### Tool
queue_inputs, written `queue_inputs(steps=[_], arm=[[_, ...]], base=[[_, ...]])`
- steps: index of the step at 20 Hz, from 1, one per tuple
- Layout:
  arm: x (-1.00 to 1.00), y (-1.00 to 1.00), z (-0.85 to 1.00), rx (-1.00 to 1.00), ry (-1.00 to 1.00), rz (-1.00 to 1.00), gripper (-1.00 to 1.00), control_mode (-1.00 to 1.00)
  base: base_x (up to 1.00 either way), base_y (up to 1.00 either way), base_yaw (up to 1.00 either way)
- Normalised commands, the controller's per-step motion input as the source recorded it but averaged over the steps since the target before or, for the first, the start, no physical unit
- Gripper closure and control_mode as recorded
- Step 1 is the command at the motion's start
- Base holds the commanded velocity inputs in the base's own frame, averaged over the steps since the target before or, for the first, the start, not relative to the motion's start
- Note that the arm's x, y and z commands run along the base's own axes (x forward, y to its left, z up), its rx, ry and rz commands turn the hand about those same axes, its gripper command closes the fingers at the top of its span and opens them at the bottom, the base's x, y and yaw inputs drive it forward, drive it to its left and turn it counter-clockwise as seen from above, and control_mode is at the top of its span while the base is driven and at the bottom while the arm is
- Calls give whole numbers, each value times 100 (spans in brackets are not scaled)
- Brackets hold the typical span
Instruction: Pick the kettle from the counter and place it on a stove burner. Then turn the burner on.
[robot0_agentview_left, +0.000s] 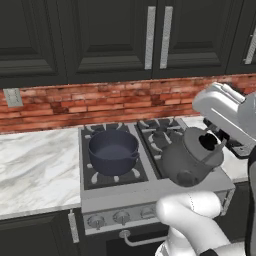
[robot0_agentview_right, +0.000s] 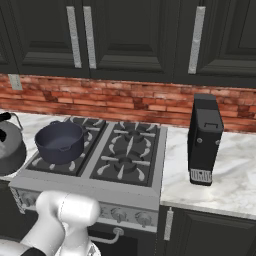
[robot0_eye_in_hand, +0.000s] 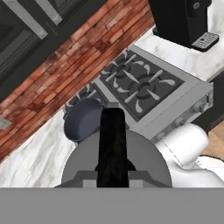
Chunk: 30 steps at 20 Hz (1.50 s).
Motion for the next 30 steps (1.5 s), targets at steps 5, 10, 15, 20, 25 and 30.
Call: queue_inputs(steps=[5,10,15,20,25,30], arm=[[10,-69,-3,0,4,0,100,-100],[16,-77,-8,0,1,0,100,-100],[22,-71,-20,-1,0,0,100,-100],[37,-52,-24,-5,0,0,100,-100],[54,-29,-22,-6,-1,0,100,-100],[60,-18,-22,-5,-3,0,100,-100]], base=[[0,0,0],[0,0,0],[0,0,0],[0,0,0],[0,0,0],[0,0,0]])
